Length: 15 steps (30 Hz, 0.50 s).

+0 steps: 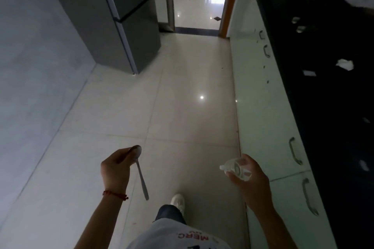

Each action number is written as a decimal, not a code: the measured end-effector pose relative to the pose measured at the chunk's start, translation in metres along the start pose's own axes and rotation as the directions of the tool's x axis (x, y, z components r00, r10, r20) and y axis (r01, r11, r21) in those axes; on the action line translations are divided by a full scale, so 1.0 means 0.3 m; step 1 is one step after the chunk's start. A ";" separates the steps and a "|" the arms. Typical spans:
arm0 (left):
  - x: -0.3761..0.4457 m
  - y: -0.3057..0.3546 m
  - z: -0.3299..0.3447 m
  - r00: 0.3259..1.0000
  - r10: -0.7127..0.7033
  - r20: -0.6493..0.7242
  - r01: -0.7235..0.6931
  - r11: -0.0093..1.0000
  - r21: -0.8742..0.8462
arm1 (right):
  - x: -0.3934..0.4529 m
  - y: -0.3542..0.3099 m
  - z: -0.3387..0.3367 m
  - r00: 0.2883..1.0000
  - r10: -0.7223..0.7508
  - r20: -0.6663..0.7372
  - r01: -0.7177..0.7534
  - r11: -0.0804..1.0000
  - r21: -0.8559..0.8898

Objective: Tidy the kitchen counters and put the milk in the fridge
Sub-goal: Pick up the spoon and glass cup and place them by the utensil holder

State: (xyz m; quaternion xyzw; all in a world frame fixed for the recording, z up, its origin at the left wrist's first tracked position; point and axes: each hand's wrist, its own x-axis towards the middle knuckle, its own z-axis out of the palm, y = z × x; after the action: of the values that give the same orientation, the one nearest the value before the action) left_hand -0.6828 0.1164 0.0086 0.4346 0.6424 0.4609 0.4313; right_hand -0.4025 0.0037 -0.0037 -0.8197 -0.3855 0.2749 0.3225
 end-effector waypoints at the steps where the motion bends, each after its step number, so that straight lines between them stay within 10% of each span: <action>1: 0.055 0.006 0.002 1.000 0.001 -0.009 -0.001 1.000 0.016 | 0.055 -0.035 0.025 1.000 -0.001 0.003 0.001 1.000 0.004; 15: 0.805 0.194 0.387 0.994 0.020 0.103 -0.017 0.999 -0.029 | 0.666 -0.262 0.188 0.997 0.078 0.002 -0.078 0.997 0.009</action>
State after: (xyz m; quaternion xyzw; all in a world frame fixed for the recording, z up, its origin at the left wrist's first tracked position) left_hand -0.6231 0.3840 0.0041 0.4577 0.6086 0.4509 0.4657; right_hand -0.3673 0.2221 -0.0220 -0.8324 -0.3520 0.2898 0.3150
